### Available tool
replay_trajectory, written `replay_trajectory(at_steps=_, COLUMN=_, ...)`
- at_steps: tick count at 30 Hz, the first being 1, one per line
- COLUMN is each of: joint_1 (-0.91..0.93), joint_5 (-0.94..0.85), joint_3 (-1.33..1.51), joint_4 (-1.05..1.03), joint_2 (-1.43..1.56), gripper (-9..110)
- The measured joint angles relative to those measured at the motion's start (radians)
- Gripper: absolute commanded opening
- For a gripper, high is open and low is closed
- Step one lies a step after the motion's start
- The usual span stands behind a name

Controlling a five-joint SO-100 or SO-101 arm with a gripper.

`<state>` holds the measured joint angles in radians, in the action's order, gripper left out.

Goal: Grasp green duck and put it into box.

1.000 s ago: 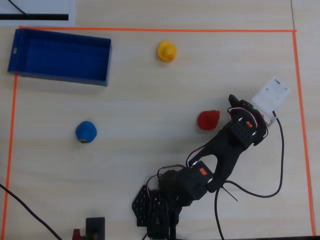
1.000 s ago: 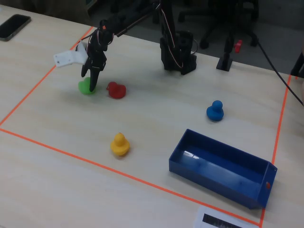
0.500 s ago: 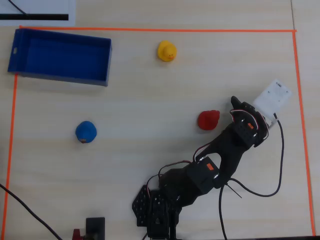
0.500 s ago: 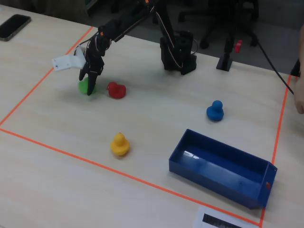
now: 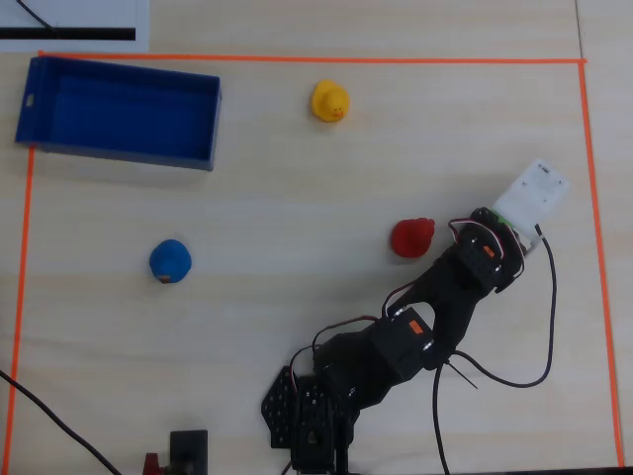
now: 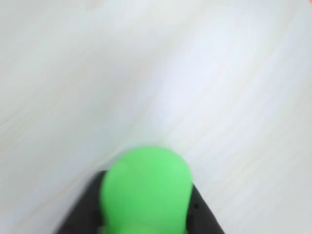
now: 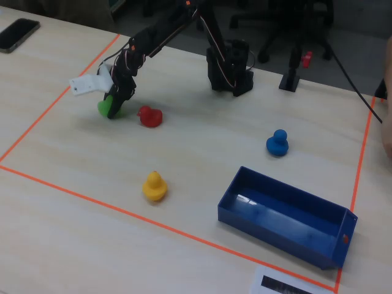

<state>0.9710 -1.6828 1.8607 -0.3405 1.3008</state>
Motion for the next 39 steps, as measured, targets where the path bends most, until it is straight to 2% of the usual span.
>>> replay_trajectory(at_steps=6, joint_1=-0.028, joint_5=0.104, joint_3=-0.023, joint_4=-0.026, joint_2=0.009, gripper=0)
replay_trajectory(at_steps=11, joint_1=-0.147, joint_5=0.319, joint_3=-0.144, joint_4=-0.264, joint_2=0.092, gripper=0)
replay_trajectory(at_steps=16, joint_1=-0.443, joint_5=0.586, joint_3=-0.376, joint_4=-0.681, joint_2=0.285, gripper=0)
replay_trajectory(at_steps=19, joint_1=-0.695, joint_5=0.753, joint_3=-0.453, joint_4=-0.917, joint_2=0.383, gripper=0)
replay_trajectory(at_steps=22, joint_1=-0.957, joint_5=0.900, joint_3=-0.505, joint_4=-1.063, joint_2=0.416, gripper=0)
replay_trajectory(at_steps=25, joint_1=-1.190, joint_5=1.012, joint_3=-0.506, joint_4=-1.077, joint_2=0.400, gripper=0)
replay_trajectory(at_steps=29, joint_1=-1.408, joint_5=1.075, joint_3=-0.506, joint_4=-0.982, joint_2=0.296, gripper=0)
replay_trajectory(at_steps=32, joint_1=-1.453, joint_5=1.089, joint_3=-0.528, joint_4=-0.914, joint_2=0.190, gripper=0)
replay_trajectory(at_steps=39, joint_1=-1.439, joint_5=1.077, joint_3=-0.781, joint_4=-0.862, joint_2=-0.052, gripper=0)
